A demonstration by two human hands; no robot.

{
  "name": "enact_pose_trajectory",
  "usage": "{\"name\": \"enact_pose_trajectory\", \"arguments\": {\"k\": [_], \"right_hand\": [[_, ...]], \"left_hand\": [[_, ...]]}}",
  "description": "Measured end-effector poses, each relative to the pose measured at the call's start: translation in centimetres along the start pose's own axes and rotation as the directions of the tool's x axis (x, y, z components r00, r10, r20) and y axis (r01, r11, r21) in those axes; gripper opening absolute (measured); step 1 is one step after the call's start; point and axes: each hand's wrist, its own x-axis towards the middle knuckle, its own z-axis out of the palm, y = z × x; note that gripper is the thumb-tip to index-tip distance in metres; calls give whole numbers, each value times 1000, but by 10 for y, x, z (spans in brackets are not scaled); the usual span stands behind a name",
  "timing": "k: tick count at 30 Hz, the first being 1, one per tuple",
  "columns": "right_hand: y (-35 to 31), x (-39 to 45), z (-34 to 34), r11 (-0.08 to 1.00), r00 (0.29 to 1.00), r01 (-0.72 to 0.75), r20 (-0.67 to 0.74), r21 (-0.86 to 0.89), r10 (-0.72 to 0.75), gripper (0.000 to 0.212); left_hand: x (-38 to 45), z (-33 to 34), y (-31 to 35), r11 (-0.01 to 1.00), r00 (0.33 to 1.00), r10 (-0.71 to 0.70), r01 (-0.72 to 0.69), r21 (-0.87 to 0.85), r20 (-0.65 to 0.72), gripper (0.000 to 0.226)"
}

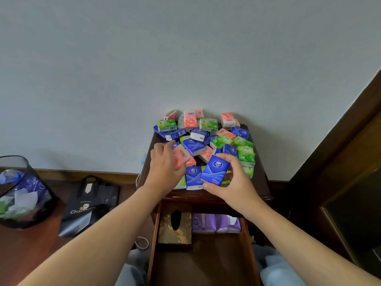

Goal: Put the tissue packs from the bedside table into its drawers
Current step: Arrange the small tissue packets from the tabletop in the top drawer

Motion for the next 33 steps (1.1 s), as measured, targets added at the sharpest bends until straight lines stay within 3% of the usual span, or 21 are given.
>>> {"name": "enact_pose_trajectory", "arguments": {"k": [4,7,11,14,16,19,22,27,33], "right_hand": [[-7,-28,13,951,992,-121,77,283,103,77],[6,-60,24,910,978,-203,117,362,172,61],[49,-107,50,903,928,-366,168,225,334,39],[85,-133,75,866,869,-482,194,132,454,20],[108,-143,92,869,863,-492,164,58,477,10],[139,-146,119,877,868,-475,125,-75,481,15],[160,-142,143,824,813,-545,143,-157,565,23],[184,-134,177,801,776,-533,219,-271,591,24],[200,-123,207,762,738,-426,300,-488,604,31]], "left_hand": [[-52,-17,4,962,997,-16,-4,-272,-71,62],[-99,-23,-5,918,988,-141,109,-382,-56,56],[-166,-16,-30,804,932,-356,346,-483,76,67],[-207,-6,-51,792,918,-358,396,-465,172,83],[-224,3,-64,795,903,-366,430,-429,226,82],[-235,13,-79,726,827,-468,560,-399,312,58],[-233,19,-91,600,758,-528,652,-464,382,56],[-223,26,-108,554,736,-525,676,-486,427,69],[-219,36,-120,463,674,-580,734,-496,457,52]]}}
